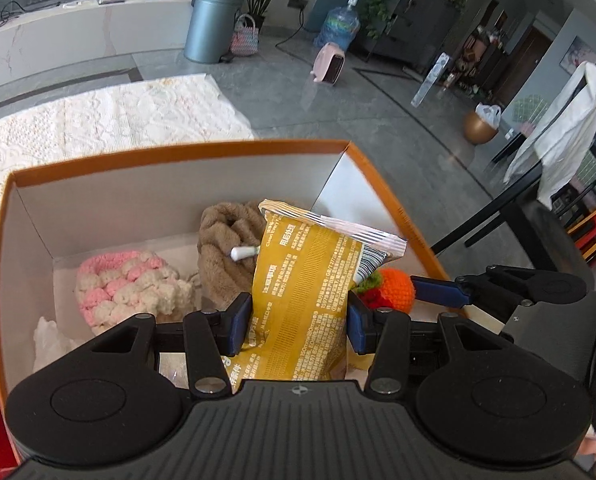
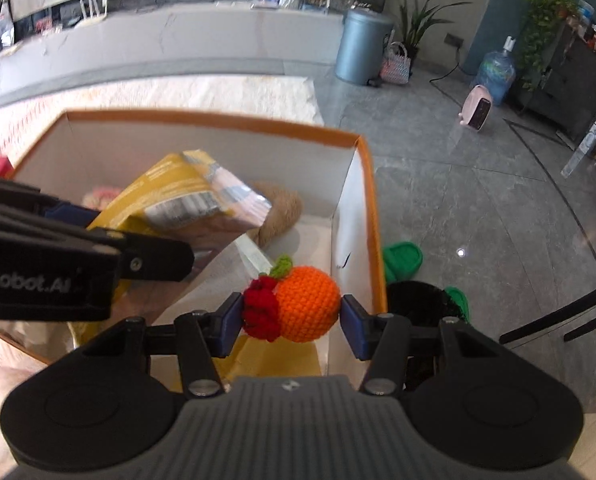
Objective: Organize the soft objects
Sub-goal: 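Lower both items into the orange box and open both tools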
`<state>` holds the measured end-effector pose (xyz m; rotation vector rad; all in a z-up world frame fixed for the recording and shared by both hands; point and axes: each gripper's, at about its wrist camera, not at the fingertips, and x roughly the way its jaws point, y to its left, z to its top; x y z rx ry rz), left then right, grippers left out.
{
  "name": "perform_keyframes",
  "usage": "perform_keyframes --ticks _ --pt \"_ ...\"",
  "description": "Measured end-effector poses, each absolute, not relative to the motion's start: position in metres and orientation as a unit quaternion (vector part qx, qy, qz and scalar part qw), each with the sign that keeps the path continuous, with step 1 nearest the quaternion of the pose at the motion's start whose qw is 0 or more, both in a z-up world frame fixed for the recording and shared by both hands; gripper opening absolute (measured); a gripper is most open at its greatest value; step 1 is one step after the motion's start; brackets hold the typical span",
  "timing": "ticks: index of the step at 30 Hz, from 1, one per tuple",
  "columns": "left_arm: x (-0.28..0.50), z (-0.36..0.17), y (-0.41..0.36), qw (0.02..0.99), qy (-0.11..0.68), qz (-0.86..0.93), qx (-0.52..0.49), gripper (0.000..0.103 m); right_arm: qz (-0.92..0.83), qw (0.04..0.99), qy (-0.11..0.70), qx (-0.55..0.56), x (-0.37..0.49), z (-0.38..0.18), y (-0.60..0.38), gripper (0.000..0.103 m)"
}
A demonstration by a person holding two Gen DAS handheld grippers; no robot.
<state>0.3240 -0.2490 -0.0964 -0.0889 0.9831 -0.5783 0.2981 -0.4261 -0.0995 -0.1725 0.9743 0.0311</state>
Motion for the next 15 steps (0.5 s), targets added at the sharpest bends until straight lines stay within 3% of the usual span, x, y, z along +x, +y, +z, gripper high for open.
perform_keyframes --ticks 9,15 --pt "0.319 -0.101 -0.245 0.845 0.464 -0.263 -0.030 0.057 0.034 0.872 0.478 -0.104 0.296 -0.108 -0.415 0.055" --pt "0.311 -0.084 -0.239 0.853 0.446 -0.270 -0.036 0.066 0.032 0.876 0.470 -0.107 0.287 -0.096 -0.411 0.069"
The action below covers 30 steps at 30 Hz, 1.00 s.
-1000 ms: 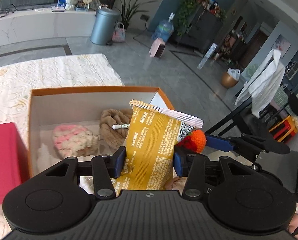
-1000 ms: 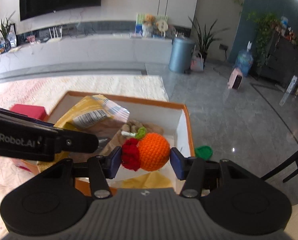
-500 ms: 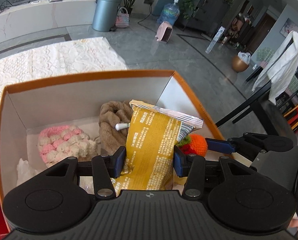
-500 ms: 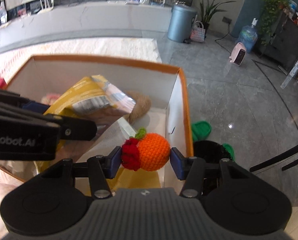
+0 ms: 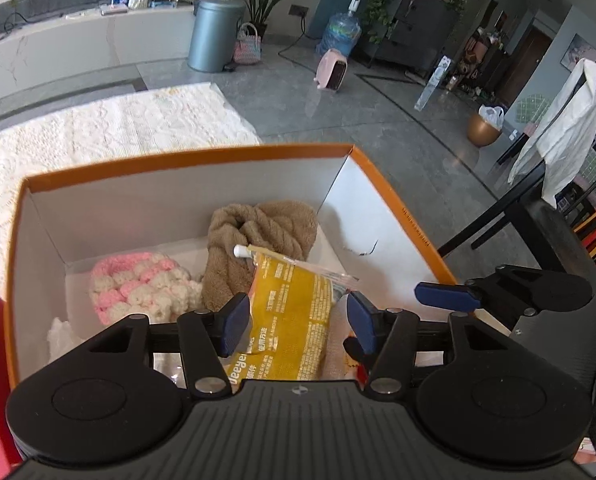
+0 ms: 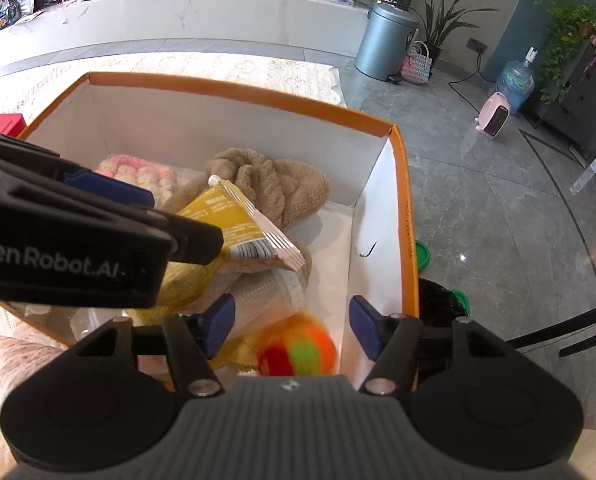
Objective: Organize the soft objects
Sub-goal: 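Lower both items into the orange box and open both tools, then move both tools back over the remaining items on the bed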
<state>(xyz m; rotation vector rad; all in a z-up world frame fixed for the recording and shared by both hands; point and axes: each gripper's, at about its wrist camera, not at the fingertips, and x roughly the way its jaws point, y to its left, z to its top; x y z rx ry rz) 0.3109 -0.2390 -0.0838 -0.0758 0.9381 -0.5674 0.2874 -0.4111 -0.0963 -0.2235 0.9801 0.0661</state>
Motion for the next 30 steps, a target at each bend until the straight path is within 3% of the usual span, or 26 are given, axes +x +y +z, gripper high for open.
perform_keyframes --ticks 6,9,20,30 --pt "0.291 -0.060 -0.228 0.865 0.419 -0.273 -0.039 0.071 0.033 0.883 0.450 -0.126 0.264 -0.076 -0.397 0.077" --pt "0.277 -0.049 -0.222 0.873 0.404 -0.271 -0.027 0.071 0.036 0.891 0.435 -0.126 0.249 -0.064 -0.388 0.085" --pt "0.217 -0.023 -0.165 0.896 0.370 -0.242 -0.043 0.071 0.071 0.914 0.391 -0.085 0.188 -0.032 -0.342 0.085" --pt "0.164 -0.025 -0.086 0.934 0.314 -0.166 -0.030 0.070 0.098 0.928 0.358 0.020 0.143 -0.038 -0.286 0.085"
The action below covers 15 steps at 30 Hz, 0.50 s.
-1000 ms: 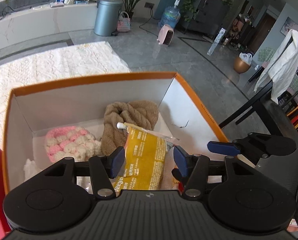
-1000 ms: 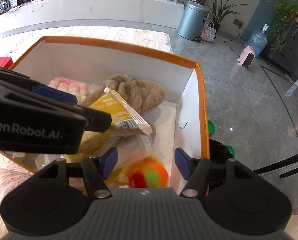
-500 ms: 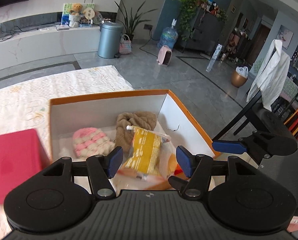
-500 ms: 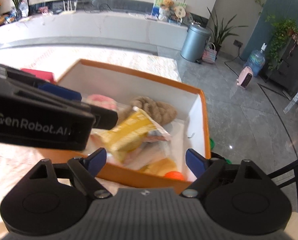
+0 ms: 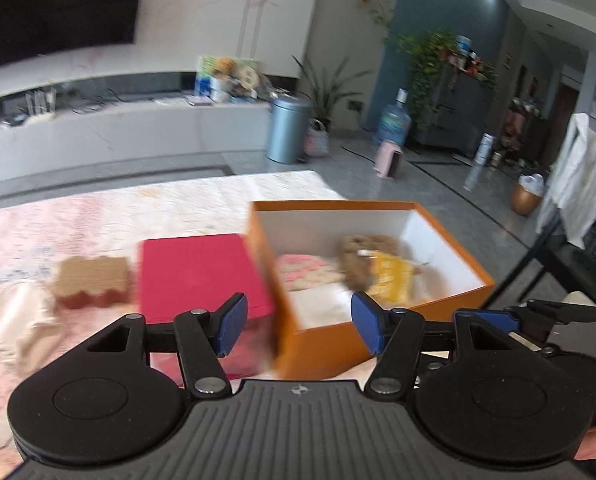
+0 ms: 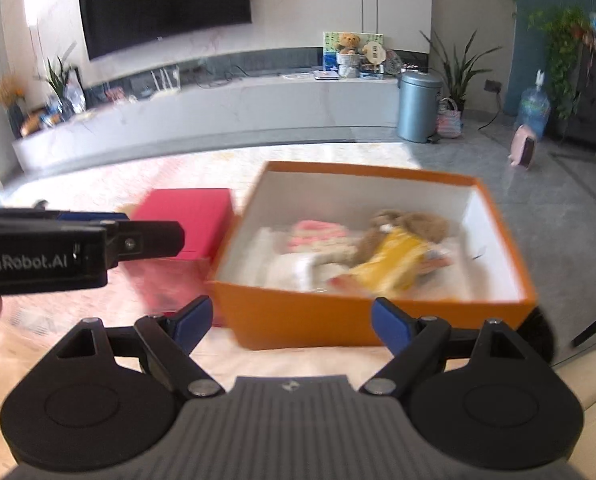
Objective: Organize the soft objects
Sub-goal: 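Move both tools back over the remaining items on the bed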
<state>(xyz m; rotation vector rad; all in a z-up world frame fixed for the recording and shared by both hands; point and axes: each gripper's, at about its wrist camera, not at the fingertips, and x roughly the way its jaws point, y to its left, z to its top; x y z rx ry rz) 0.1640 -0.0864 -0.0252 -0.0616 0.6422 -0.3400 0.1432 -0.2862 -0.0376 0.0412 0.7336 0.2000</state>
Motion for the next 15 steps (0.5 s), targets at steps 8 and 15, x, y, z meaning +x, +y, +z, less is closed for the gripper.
perform_keyframes --ticks 8,15 --pt "0.148 -0.041 -0.023 0.942 0.316 -0.105 -0.042 0.065 0.140 0.920 0.364 0.035 0.129 -0.054 -0.224 0.085" --pt "0.145 -0.052 0.036 0.940 0.327 -0.071 -0.062 0.065 0.177 0.911 0.373 0.013 0.139 -0.062 -0.171 0.085"
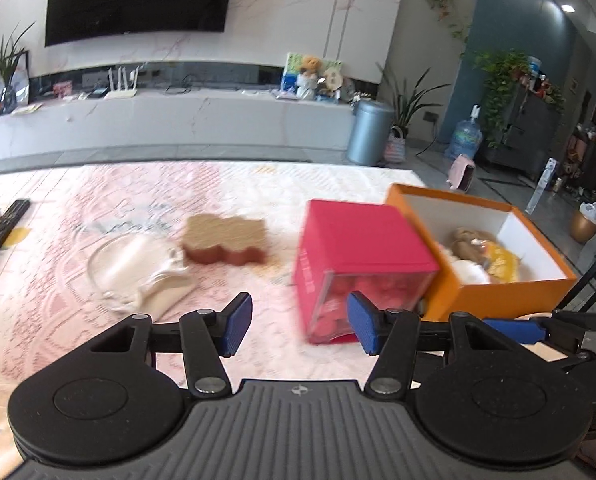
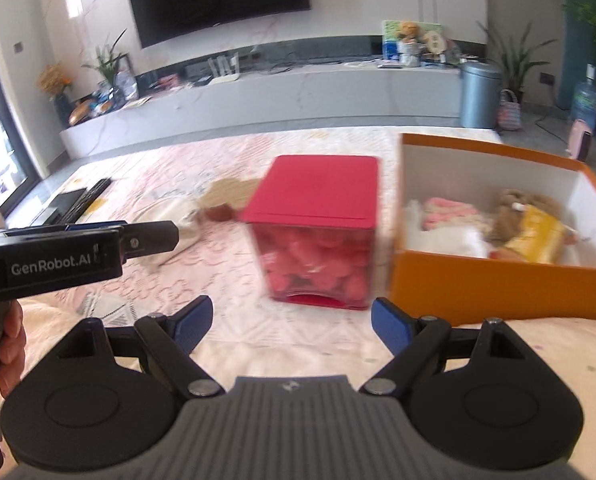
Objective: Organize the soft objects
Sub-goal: 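Move both tools back over the remaining items on the bed, then move both tools down toward the brown sponge and white cloth pouch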
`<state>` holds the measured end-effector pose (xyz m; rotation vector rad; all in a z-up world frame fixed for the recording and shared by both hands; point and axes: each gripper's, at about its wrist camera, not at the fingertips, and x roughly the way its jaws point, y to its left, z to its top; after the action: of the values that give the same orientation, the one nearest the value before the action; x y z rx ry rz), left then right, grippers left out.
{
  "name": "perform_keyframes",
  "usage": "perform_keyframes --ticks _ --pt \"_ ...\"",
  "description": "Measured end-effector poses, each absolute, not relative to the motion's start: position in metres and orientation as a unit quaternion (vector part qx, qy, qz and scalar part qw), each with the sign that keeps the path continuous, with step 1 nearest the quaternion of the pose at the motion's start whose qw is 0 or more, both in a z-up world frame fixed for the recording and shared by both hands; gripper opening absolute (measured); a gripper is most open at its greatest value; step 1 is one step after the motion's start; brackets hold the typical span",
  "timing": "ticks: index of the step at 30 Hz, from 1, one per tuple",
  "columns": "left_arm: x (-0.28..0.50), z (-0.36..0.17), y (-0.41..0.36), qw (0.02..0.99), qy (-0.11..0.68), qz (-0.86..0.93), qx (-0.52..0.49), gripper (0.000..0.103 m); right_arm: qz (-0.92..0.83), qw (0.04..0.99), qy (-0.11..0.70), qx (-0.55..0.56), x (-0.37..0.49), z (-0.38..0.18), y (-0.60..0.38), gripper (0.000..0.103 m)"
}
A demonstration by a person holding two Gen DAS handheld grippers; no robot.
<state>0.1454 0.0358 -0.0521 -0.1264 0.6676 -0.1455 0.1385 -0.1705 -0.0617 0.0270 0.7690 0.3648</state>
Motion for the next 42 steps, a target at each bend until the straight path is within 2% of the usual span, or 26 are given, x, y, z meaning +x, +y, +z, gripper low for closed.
perform_keyframes --ticks 18,21,30,35,39,42 --pt "0.192 -0.077 0.126 0.929 0.359 -0.052 -0.074 0.061 0.261 0.887 0.356 -0.135 0.213 -0.061 -0.061 0.084" --pt "0.206 -0.082 0.135 0.926 0.363 -0.056 -0.082 0.061 0.268 0.879 0.364 -0.150 0.234 -0.064 -0.049 0.078" --pt "0.241 -0.107 0.162 0.915 0.387 -0.043 -0.109 0.061 0.265 0.855 0.405 -0.185 0.297 -0.077 -0.030 0.078" --pt "0.259 -0.121 0.164 0.909 0.406 -0.041 -0.090 0.069 0.279 0.823 0.438 -0.228 0.331 -0.091 -0.013 0.078" --pt "0.268 -0.130 0.161 0.901 0.423 -0.051 -0.077 0.070 0.306 0.786 0.459 -0.278 0.355 -0.103 0.006 0.081" --pt "0.274 -0.140 0.145 0.896 0.440 -0.061 -0.024 0.071 0.334 0.754 0.462 -0.327 0.369 -0.113 0.021 0.084"
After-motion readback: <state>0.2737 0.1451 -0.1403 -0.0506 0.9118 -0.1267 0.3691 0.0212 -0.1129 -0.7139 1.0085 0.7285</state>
